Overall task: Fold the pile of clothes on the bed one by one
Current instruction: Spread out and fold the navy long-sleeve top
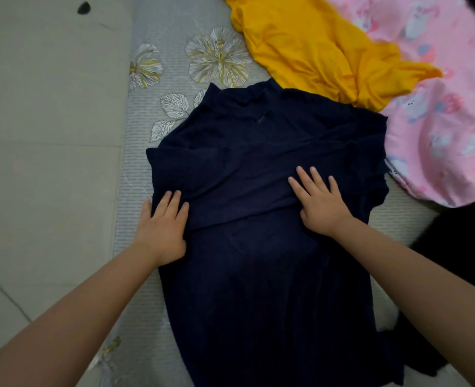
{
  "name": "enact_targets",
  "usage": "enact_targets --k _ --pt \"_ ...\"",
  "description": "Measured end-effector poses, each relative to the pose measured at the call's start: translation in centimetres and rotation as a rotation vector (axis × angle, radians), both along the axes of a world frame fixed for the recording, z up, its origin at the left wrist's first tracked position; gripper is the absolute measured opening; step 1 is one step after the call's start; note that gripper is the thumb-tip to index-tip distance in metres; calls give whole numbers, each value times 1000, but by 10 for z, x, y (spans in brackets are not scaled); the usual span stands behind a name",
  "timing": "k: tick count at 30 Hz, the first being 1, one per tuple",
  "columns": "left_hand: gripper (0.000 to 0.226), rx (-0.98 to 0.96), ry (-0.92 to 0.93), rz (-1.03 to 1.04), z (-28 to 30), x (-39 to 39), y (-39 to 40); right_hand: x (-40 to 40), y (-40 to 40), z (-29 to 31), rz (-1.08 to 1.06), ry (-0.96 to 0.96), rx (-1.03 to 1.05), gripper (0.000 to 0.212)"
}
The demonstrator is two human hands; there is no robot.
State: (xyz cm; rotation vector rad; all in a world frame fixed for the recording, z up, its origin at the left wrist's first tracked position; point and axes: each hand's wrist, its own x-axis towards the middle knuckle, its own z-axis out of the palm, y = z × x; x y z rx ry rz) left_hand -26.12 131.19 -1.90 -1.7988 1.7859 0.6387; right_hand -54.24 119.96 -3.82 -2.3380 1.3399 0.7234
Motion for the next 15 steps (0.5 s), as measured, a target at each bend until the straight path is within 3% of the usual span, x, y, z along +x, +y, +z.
enact_targets --k 2,4,6,8,10,15 --pt "54 -301 251 108 13 -4 -15 -2 3 1 -18 -4 -6 70" --pt "48 -625 354 161 16 -6 -38 -3 11 0 -40 -12 -27 68" --pt "38 -603 272 269 15 -4 -68 0 23 -2 -76 -17 -45 65" --pt "27 -463 119 361 7 2 -93 3 31 -7 -128 -33 -39 65" --pt "28 -374 10 333 -3 8 -106 6 32 -11 -156 -39 -20 65" --pt "23 -525 65 270 -4 29 -114 4 33 -16 -138 -58 -67 66"
